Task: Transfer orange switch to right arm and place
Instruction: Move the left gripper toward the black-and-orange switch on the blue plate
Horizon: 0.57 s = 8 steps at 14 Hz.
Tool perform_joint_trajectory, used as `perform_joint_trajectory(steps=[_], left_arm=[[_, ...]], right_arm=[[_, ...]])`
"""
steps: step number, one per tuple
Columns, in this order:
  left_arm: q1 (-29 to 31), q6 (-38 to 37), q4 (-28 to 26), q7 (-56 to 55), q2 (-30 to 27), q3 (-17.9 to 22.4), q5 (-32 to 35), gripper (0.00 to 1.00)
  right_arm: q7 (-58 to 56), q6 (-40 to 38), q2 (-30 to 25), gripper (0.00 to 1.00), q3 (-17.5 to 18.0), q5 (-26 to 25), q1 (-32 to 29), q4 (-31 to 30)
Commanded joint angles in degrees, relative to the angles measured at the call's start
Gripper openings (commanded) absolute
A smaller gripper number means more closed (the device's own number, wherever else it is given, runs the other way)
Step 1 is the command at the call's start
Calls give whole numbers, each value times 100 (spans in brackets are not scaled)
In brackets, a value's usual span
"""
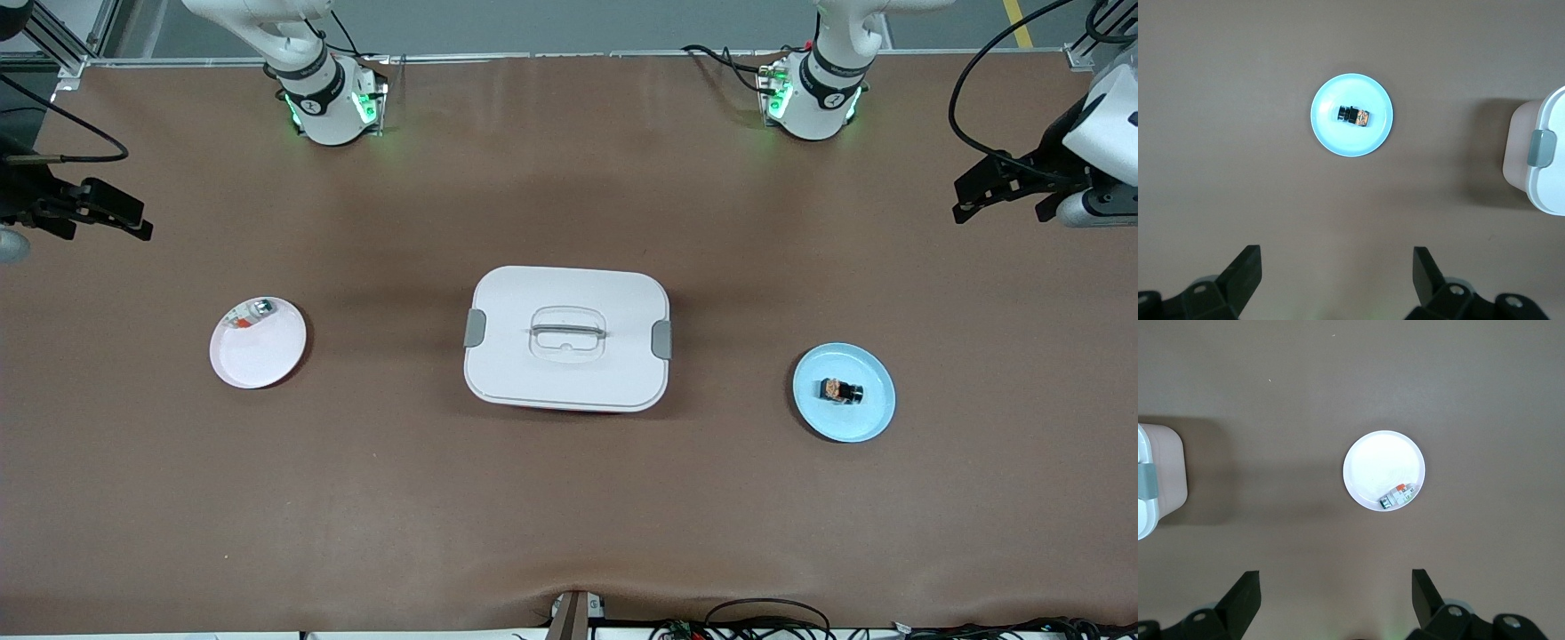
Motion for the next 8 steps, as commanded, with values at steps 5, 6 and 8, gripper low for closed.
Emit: perform_joint_trajectory(steps=[5, 6, 8], left_arm=[[81, -131, 355, -73, 282, 5, 15, 100], [90, -131, 504, -38, 448, 14, 23, 100], [98, -87, 532, -73, 668, 14, 15, 100]], right_arm=[[0, -18, -98, 100, 23, -30, -24, -58], [0, -18, -98, 100, 23, -30, -24, -58], [0, -18, -98, 100, 23, -30, -33, -58]])
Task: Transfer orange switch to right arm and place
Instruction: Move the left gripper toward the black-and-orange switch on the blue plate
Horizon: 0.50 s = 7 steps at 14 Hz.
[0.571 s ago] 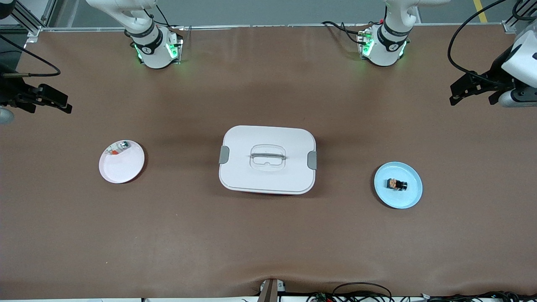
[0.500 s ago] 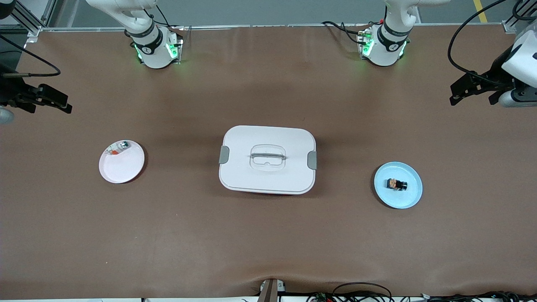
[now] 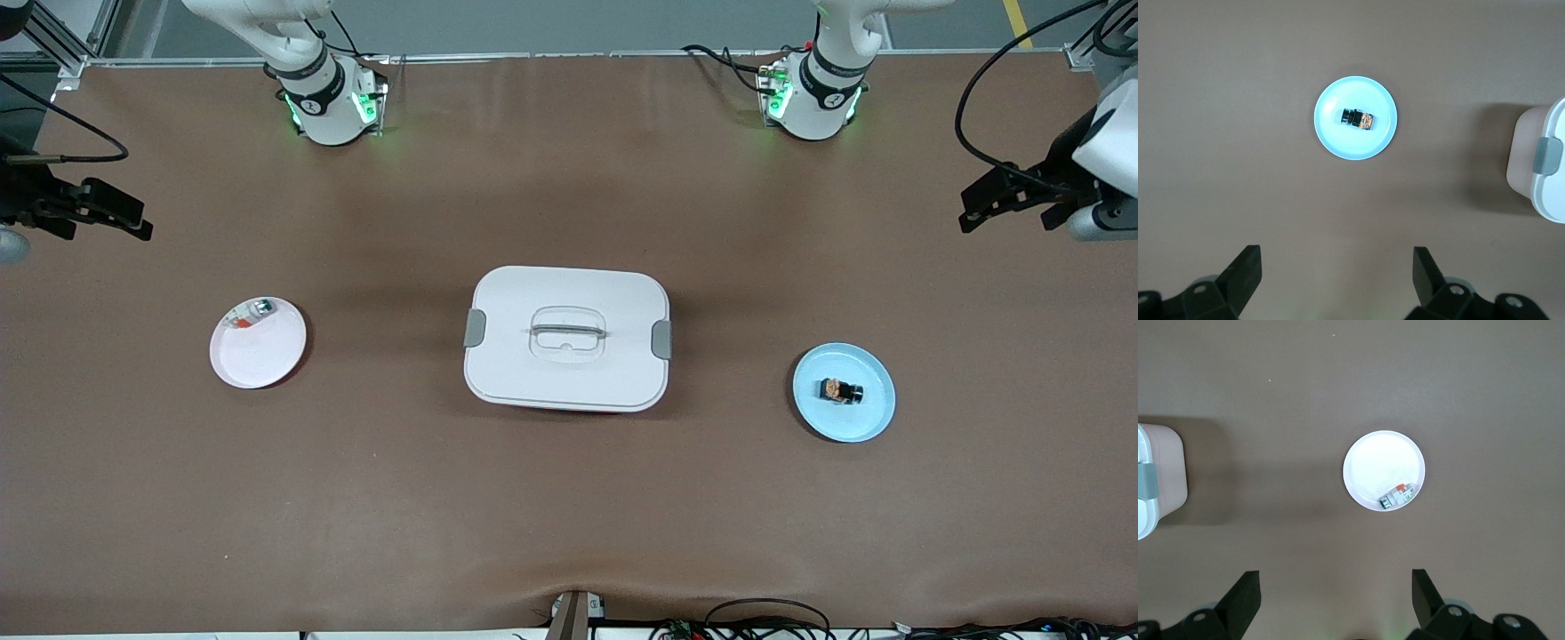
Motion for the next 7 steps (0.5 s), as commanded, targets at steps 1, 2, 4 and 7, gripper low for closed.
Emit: perform_joint_trajectory(steps=[1, 2, 4, 7], left_arm=[[54, 18, 315, -64, 521, -11, 14, 100], [71, 254, 263, 49, 653, -11, 23, 100], [116, 799, -26, 103, 812, -20, 14, 100], [133, 1581, -596, 225, 936, -29, 128, 100]], right_arm=[[0, -18, -98, 100, 23, -30, -25, -58], [0, -18, -98, 100, 23, -30, -24, -58], [8, -18, -90, 100, 32, -30, -16, -58], [17, -18, -90, 100, 40, -30, 2, -49]])
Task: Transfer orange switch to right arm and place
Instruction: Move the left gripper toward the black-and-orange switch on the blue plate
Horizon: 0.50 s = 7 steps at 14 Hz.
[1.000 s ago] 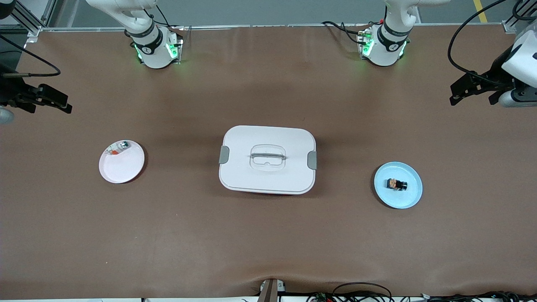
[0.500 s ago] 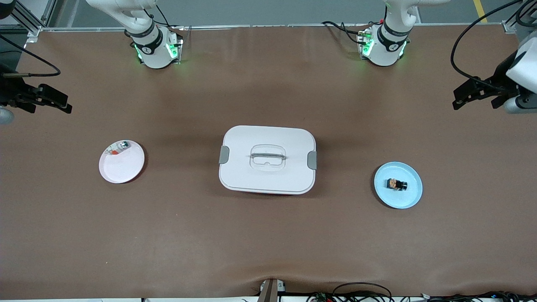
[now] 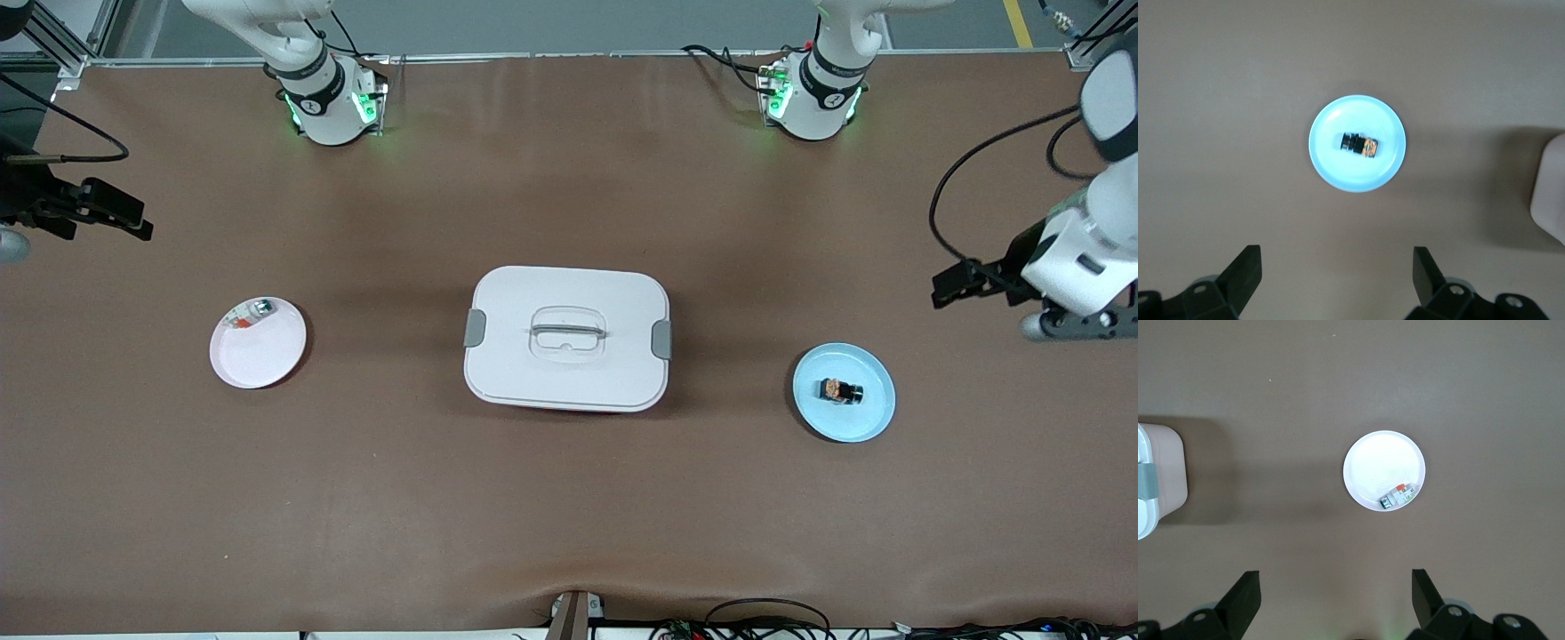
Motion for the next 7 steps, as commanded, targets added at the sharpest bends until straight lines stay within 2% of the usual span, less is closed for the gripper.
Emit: perform_joint_trajectory(steps=[1, 3, 7], left_arm=[[20, 661, -571, 196, -42, -39, 207, 100], [37, 1189, -800, 258, 133, -39, 260, 100], [20, 1708, -828, 267, 756, -39, 260, 100]], right_arm=[[9, -18, -89, 100, 34, -30, 2, -49], [-9, -18, -89, 100, 34, -39, 2, -32], [-9, -18, -72, 100, 34, -48, 19, 30]])
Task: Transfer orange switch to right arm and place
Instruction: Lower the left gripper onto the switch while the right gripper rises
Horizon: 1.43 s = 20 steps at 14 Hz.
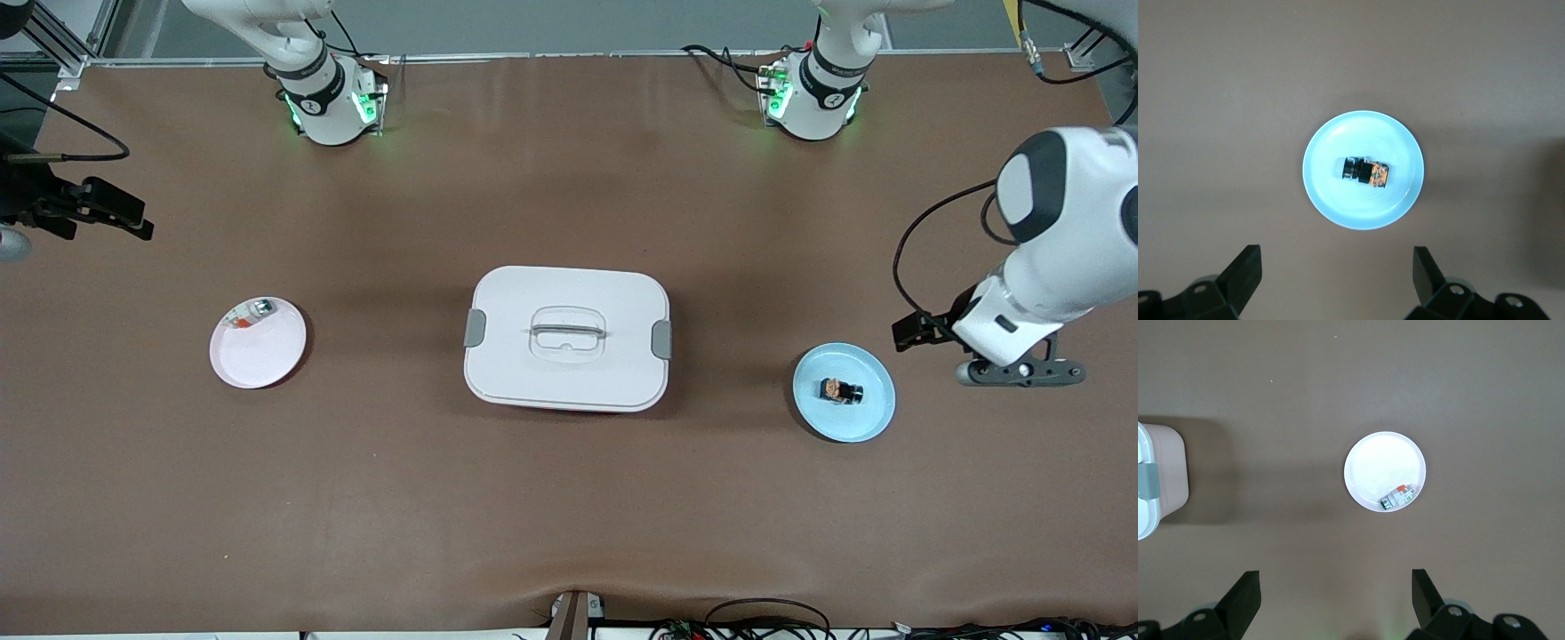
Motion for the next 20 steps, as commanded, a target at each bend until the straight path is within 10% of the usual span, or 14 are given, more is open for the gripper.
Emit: perform_joint_trajectory(steps=[1, 11, 20], left_arm=[[-6, 320, 11, 50, 427, -31, 108, 100], [-76, 1261, 2, 120, 1702, -66, 442, 100], [-120, 1569, -121, 796, 2054, -75, 468, 99]], right_arm=[[-18, -20, -67, 100, 19, -48, 3, 9], [297, -142, -67, 100, 28, -22, 415, 0], [2186, -443, -59, 100, 46, 540, 1961, -44]])
